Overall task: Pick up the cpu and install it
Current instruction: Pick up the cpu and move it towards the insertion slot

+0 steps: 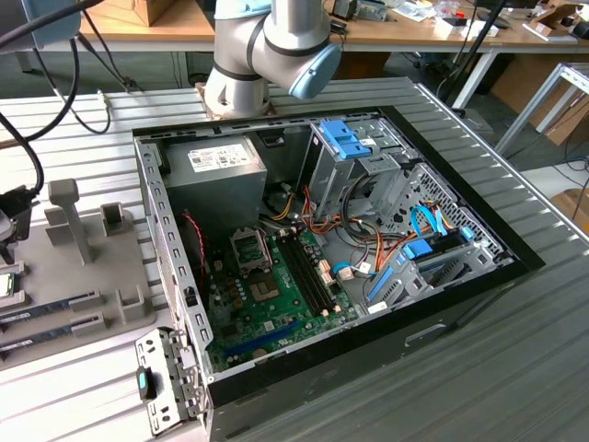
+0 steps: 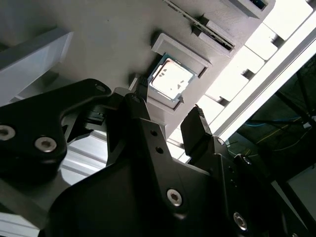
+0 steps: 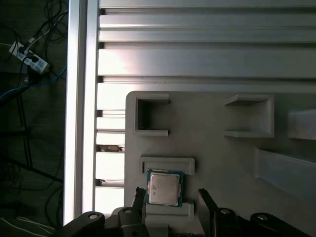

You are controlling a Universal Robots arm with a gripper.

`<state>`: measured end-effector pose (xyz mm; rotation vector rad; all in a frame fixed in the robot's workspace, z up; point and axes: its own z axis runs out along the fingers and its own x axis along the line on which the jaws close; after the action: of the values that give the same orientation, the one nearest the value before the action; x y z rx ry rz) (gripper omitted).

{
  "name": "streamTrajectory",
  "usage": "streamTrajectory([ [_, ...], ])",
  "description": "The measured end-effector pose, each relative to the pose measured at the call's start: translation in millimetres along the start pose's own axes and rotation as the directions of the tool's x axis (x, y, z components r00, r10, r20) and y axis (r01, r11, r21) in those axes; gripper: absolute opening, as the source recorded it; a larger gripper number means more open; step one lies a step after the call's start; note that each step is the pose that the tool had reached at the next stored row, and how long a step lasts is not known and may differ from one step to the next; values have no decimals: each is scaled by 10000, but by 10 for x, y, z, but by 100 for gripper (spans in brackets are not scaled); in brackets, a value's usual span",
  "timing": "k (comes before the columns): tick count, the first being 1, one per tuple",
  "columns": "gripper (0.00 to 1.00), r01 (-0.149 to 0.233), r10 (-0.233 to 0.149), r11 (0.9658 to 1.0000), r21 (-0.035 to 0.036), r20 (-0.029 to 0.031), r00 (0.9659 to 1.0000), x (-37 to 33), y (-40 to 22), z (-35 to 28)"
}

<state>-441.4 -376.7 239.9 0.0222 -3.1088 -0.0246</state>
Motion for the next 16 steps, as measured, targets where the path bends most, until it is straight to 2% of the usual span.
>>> streamTrajectory([
  [16,54,0,0,10000,0,0,10000,1,-1,52],
])
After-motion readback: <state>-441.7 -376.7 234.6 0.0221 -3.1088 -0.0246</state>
